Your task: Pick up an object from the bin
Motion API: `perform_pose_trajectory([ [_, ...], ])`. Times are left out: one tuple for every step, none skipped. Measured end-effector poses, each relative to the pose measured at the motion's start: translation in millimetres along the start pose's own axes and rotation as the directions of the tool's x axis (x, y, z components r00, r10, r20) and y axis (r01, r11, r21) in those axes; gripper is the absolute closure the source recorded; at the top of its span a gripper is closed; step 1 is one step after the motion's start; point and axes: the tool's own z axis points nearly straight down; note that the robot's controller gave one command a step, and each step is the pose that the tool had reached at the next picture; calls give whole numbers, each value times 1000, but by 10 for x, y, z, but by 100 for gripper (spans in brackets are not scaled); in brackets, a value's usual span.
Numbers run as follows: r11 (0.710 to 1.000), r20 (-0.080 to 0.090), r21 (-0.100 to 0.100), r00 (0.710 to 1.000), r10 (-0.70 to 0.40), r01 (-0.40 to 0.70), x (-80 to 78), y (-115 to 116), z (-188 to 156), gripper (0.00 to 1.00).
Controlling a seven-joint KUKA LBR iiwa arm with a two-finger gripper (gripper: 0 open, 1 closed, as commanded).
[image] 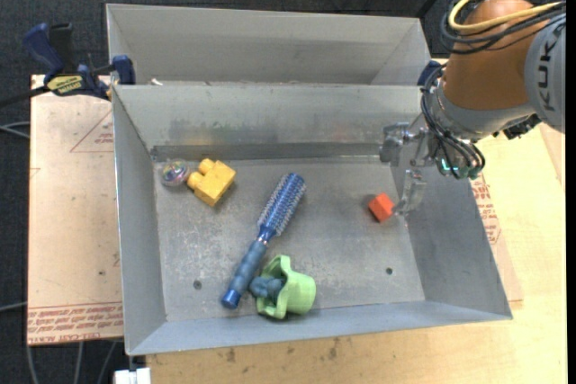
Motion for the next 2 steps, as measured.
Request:
perform_pose_trajectory([
  [951,4,1,951,-308,308,114,-336,1143,0],
  [951,8,3,951,-310,310,99,-330,1117,100],
])
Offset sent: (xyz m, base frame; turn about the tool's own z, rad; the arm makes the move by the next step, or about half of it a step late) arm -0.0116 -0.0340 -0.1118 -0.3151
